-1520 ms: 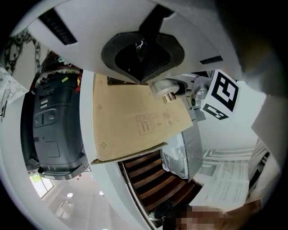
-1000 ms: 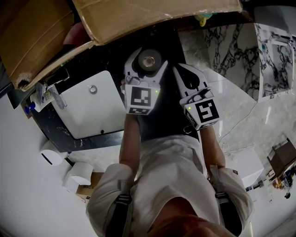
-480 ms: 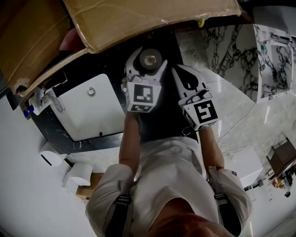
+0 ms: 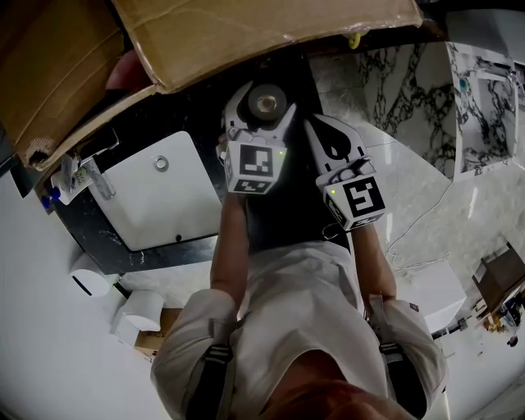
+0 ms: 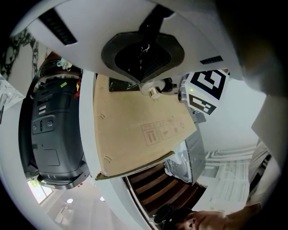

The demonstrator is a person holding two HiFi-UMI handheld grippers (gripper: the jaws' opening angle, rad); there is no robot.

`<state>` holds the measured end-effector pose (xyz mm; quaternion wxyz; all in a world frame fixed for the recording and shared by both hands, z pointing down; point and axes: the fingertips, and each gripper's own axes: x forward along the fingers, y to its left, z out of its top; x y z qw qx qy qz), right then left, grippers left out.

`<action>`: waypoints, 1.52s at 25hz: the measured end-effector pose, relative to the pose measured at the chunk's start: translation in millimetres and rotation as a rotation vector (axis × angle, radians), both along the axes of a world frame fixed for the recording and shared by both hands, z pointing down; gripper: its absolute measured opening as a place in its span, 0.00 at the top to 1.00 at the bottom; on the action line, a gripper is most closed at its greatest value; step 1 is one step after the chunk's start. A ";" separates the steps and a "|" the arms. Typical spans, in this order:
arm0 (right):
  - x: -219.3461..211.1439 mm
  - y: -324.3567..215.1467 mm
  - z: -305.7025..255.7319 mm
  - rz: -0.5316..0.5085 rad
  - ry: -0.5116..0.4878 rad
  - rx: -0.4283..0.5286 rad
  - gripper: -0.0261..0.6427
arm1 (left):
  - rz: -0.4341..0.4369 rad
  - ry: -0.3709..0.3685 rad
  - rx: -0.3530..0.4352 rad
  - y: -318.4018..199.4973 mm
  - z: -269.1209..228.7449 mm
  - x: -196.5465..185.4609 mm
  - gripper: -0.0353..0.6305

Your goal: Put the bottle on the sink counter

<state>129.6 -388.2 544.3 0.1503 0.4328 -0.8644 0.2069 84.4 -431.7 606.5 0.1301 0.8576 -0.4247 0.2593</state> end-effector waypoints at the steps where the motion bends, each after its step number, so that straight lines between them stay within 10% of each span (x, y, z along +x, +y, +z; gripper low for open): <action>1: 0.1 0.6 -0.7 0.001 0.001 0.001 0.96 | 0.000 0.002 0.001 0.2 0.1 0.3 0.45; 38: -6.3 60.0 -51.2 0.053 0.041 0.081 0.96 | -0.050 0.047 -0.026 53.7 -5.9 -31.0 0.45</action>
